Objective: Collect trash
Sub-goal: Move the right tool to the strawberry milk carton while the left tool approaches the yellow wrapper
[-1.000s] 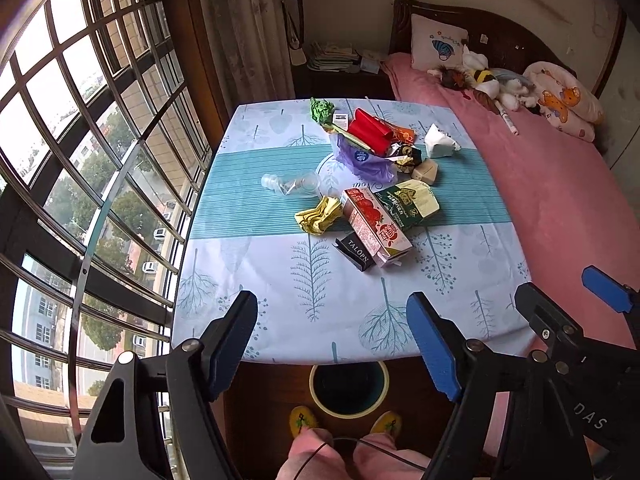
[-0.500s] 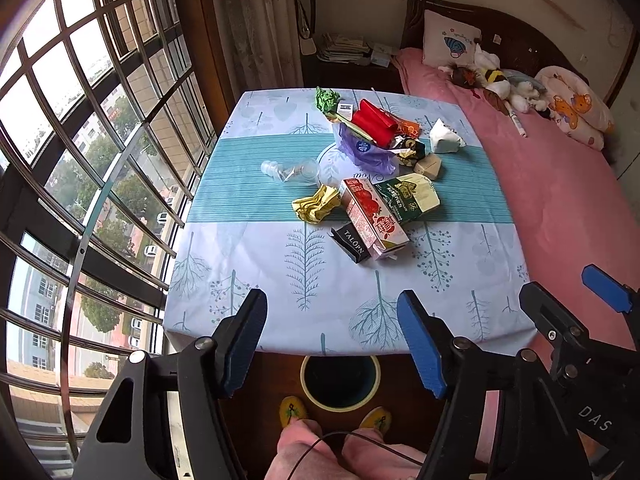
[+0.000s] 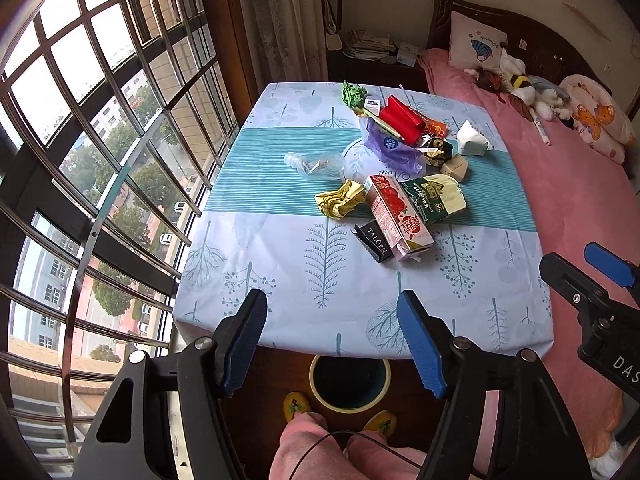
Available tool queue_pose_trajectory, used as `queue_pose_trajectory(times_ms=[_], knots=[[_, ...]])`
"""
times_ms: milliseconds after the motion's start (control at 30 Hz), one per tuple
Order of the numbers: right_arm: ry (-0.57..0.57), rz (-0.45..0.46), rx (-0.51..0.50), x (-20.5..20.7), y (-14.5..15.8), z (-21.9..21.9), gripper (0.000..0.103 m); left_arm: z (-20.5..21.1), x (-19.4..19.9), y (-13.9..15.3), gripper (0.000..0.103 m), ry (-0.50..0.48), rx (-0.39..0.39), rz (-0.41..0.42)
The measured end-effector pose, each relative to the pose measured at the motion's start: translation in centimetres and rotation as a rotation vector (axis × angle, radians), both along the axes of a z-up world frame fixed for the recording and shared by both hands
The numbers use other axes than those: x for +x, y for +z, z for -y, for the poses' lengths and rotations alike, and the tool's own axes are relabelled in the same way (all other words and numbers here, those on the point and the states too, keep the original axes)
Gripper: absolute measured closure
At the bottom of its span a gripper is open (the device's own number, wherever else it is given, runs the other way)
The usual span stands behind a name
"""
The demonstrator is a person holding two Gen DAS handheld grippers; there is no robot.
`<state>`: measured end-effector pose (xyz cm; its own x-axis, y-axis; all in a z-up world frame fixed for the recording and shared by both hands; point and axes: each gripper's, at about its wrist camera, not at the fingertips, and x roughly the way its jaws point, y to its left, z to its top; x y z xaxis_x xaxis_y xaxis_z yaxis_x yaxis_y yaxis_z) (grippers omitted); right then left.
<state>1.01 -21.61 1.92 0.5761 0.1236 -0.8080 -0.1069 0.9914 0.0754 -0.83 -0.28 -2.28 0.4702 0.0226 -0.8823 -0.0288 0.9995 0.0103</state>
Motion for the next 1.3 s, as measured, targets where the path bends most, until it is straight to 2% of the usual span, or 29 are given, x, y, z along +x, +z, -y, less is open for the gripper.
queue_pose_trajectory(times_ms=[167,267,333,500,933,1133,1300], knots=[[0.029,-0.022,0.001,2.4,-1.6,-1.0,0.026,-1.3,1.4,-0.9,0.034,-0.022,-0.008,0.001],[0.032,-0.041,0.008,3.8,-2.6,-1.9,0.028,-2.2,3.3,-1.9,0.034,-0.057,-0.065,-0.029],[0.022,-0.055,-0.001,4.7,-3.6,-2.7,0.031,-2.7,5.0,-2.6,0.034,-0.074,-0.076,-0.052],[-0.019,-0.111,-0.014,8.1,-6.5,-4.7,0.032,-4.0,9.4,-4.1,0.034,-0.143,-0.031,-0.056],[-0.097,-0.237,-0.024,17.4,-16.0,-8.9,0.034,-6.7,20.2,-9.9,0.034,-0.286,0.001,-0.085],[-0.128,-0.301,-0.021,19.3,-19.3,-8.7,0.042,-5.9,22.7,-12.6,0.034,-0.332,-0.001,-0.107],[-0.127,-0.345,-0.001,20.2,-21.2,-8.2,0.044,-5.1,23.5,-14.0,0.034,-0.354,-0.008,-0.128]])
